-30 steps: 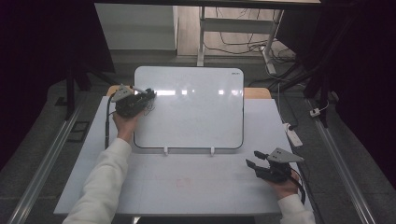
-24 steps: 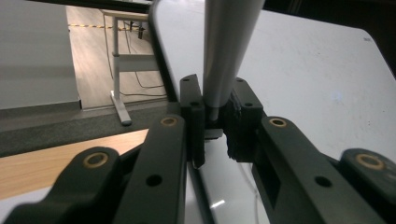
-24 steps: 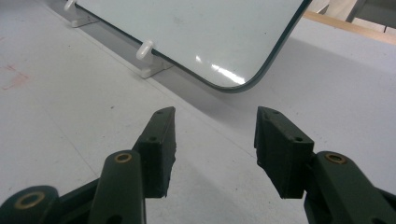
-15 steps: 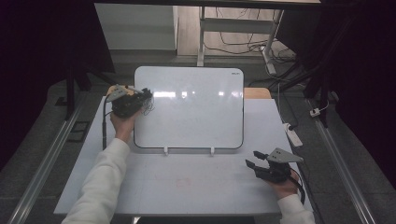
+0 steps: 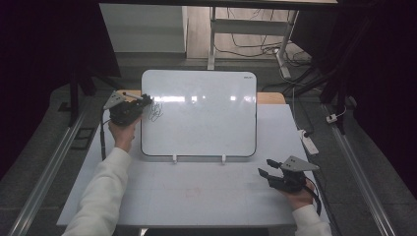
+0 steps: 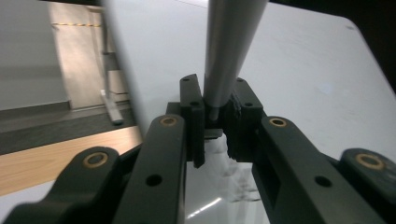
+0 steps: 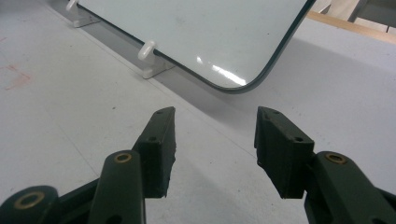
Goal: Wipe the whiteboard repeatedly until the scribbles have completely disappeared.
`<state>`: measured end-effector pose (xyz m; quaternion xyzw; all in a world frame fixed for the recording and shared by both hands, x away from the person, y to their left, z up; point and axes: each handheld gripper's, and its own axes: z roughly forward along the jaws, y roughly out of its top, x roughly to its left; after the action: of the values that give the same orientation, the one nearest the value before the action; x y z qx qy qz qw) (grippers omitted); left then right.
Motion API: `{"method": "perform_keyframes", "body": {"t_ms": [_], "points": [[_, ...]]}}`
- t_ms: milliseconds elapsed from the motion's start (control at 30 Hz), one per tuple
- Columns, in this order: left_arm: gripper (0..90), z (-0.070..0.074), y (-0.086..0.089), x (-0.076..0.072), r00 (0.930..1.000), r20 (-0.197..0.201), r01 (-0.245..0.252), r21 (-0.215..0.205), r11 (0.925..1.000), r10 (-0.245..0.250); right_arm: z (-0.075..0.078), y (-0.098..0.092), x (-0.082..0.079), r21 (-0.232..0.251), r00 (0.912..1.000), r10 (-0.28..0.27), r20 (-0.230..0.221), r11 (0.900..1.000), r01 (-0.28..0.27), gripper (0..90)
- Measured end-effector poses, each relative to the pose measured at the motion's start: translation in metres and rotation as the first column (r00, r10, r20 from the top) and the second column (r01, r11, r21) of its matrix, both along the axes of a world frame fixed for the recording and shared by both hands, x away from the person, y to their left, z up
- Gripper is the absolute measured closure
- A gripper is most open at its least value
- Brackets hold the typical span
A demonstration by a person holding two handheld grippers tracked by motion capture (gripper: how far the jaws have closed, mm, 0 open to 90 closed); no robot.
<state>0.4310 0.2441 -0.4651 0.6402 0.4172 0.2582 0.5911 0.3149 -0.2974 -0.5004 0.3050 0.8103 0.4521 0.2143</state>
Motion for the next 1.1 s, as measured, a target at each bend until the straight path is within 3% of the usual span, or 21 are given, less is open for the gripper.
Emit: {"method": "perform_keyframes", "body": {"t_ms": [133, 233, 367, 467, 533, 667, 800, 867, 933, 1000, 1033, 1100], "points": [[77.8, -0.002, -0.025, 0.001, 0.9985, 0.008, 0.054, 0.030, 0.9981, -0.054, 0.000, 0.002, 0.000, -0.002, 1.0000, 0.000, 0.001, 1.000, 0.000, 48.3], [77.8, -0.002, -0.023, -0.001, 0.9984, 0.005, 0.056, 0.034, 0.9979, -0.056, 0.000, 0.001, 0.001, -0.005, 1.0000, 0.001, -0.003, 1.000, -0.001, 48.2], [77.8, -0.001, 0.017, -0.007, 0.9988, 0.000, -0.050, 0.001, 0.9988, 0.050, -0.001, 0.001, 0.001, -0.005, 1.0000, 0.002, -0.003, 1.000, -0.002, 48.2], [77.8, -0.003, 0.027, -0.008, 0.9978, -0.007, -0.066, -0.024, 0.9975, 0.066, 0.000, 0.001, 0.000, -0.005, 1.0000, 0.004, -0.002, 1.000, -0.004, 48.3], [77.8, -0.004, 0.024, -0.009, 0.9978, -0.005, -0.066, -0.024, 0.9975, 0.066, 0.000, 0.002, 0.000, -0.004, 1.0000, 0.004, -0.002, 1.000, -0.004, 48.3], [77.8, -0.007, -0.014, -0.006, 0.9998, 0.005, 0.021, 0.001, 0.9998, -0.021, 0.000, 0.003, 0.000, -0.007, 1.0000, 0.004, -0.001, 1.000, -0.004, 48.3], [77.7, -0.008, -0.032, -0.006, 0.9982, 0.004, 0.060, 0.027, 0.9978, -0.060, -0.001, 0.003, 0.001, -0.009, 1.0000, 0.002, -0.001, 1.000, -0.002, 48.2], [77.8, -0.007, -0.028, -0.007, 0.9985, 0.003, 0.055, 0.036, 0.9979, -0.055, -0.001, 0.003, 0.001, -0.008, 1.0000, 0.003, -0.006, 1.000, -0.003, 48.2], [77.8, -0.006, -0.014, -0.010, 0.9999, 0.001, 0.016, 0.038, 0.9991, -0.016, -0.001, 0.003, 0.001, -0.008, 1.0000, 0.005, -0.006, 1.000, -0.005, 48.2], [77.8, -0.006, -0.005, -0.011, 1.0000, -0.001, -0.005, 0.029, 0.9996, 0.005, -0.001, 0.003, 0.001, -0.009, 1.0000, 0.005, -0.005, 1.000, -0.005, 48.2], [77.8, -0.006, 0.011, -0.014, 0.9991, -0.005, -0.042, 0.011, 0.9990, 0.043, -0.001, 0.003, 0.000, -0.008, 1.0000, 0.006, -0.004, 1.000, -0.006, 48.2], [77.8, -0.007, 0.016, -0.015, 0.9987, -0.009, -0.051, 0.007, 0.9987, 0.051, -0.001, 0.003, 0.000, -0.009, 1.0000, 0.008, -0.003, 1.000, -0.008, 48.2]]}}
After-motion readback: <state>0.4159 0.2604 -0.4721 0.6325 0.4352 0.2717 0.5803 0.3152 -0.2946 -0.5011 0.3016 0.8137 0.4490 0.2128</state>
